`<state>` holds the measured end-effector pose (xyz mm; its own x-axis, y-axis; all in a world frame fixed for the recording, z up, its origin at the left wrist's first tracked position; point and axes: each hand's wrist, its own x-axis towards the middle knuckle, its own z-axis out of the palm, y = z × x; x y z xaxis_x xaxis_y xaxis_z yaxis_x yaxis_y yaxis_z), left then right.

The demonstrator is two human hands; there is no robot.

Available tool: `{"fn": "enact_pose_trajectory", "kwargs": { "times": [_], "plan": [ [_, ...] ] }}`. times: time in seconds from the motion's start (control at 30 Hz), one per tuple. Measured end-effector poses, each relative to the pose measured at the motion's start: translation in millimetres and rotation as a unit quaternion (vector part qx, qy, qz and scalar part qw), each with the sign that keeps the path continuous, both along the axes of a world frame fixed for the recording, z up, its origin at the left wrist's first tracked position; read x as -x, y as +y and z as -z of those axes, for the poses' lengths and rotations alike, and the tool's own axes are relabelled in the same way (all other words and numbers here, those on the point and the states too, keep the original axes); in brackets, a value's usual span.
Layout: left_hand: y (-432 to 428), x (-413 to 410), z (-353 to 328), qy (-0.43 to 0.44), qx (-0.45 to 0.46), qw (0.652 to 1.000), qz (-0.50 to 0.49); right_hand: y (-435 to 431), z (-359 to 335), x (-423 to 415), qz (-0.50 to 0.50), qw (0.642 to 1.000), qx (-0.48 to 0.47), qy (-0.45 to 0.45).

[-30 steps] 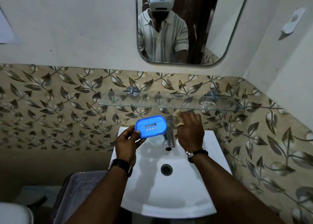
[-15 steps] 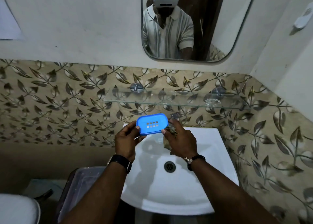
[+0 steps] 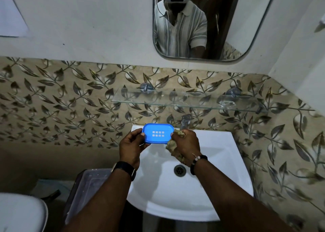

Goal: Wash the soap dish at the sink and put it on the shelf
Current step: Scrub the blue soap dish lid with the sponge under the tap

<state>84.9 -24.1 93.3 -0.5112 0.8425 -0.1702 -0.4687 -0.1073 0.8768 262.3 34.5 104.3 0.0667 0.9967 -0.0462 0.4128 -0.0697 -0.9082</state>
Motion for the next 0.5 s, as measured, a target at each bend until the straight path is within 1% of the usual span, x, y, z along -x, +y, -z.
{"fn": "enact_pose_trajectory", "kwargs": {
  "times": [0.1, 0.17, 0.23, 0.27, 0.33, 0.37, 0.43, 0.5],
  "plan": [
    [2, -1, 1, -0.017, 0.0, 1.0, -0.016, 3, 0, -4, 0.002, 0.998, 0.025, 0.061],
    [5, -2, 3, -0.037, -0.001, 0.999, -0.021, 8, 0, -14, 0.035, 0.991, 0.041, 0.123],
    [7, -4, 7, -0.041, -0.001, 0.999, -0.013, 14, -1, -31, 0.092, 0.968, 0.051, 0.228],
    [8, -5, 9, -0.039, 0.0, 0.999, -0.007, 19, -2, -41, 0.123, 0.956, 0.049, 0.263],
    [11, -10, 12, -0.038, 0.001, 0.999, 0.006, 30, -3, -67, 0.169, 0.938, 0.048, 0.299],
    [13, -12, 13, -0.039, 0.001, 0.999, 0.012, 35, -3, -80, 0.175, 0.93, 0.056, 0.317],
    [16, -16, 16, -0.043, 0.002, 0.999, 0.02, 47, -1, -104, 0.165, 0.921, 0.074, 0.346],
    [21, -19, 18, -0.043, 0.007, 0.999, 0.026, 59, 4, -126, 0.151, 0.922, 0.085, 0.345]
  ]
}}
